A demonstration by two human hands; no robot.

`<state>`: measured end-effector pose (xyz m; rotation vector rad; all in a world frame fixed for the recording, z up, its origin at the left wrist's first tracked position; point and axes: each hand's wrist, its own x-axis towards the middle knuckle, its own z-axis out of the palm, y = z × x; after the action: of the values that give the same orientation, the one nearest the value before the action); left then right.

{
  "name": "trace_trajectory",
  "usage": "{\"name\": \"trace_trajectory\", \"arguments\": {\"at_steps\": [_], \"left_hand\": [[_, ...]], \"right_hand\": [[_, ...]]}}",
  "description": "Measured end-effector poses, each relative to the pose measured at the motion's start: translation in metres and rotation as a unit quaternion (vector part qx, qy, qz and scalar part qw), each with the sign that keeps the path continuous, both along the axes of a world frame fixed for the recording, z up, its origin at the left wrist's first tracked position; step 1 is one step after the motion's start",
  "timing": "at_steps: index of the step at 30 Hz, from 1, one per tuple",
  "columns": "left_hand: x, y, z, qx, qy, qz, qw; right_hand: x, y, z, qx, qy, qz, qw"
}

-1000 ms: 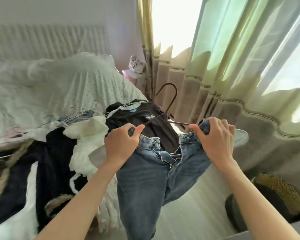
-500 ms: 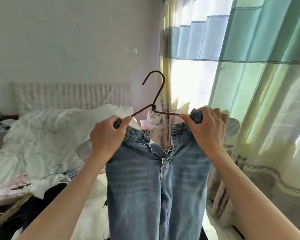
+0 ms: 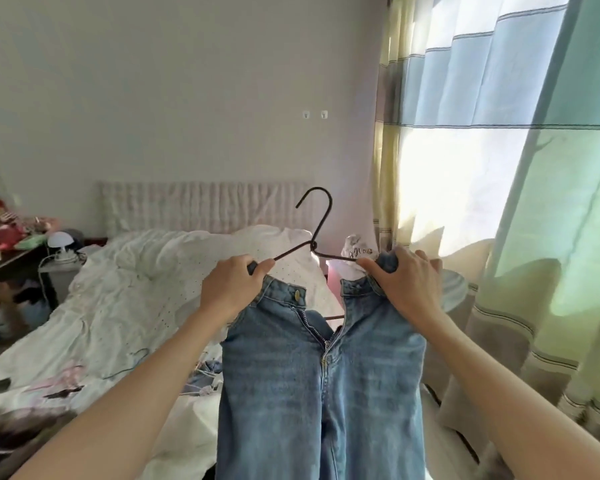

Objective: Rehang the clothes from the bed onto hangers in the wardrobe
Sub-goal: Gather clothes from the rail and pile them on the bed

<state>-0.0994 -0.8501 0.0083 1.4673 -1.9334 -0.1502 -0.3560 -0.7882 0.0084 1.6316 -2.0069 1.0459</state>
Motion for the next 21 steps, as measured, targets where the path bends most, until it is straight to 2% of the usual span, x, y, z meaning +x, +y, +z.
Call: {"name": "trace_trajectory", "arguments": {"at_steps": [5, 14, 21], "left_hand": [[-0.014, -0.073, -0.052, 0.063, -0.031, 0.004, 0.997], [-0.044, -0.225, -0.238, 0.246, -0.081, 0.005, 0.966], [-0.064, -0.307, -0.326, 0.299, -0.113, 0.017, 0.947]], "right_hand": [[-0.015, -0.075, -0.05, 0.072, 0.002, 0.012, 0.997], [-0.046, -0.233, -0.223, 0.29, -0.018, 0.019, 0.957], [-0.057, -0.321, -0.308, 0.365, -0.017, 0.008, 0.931]]}}
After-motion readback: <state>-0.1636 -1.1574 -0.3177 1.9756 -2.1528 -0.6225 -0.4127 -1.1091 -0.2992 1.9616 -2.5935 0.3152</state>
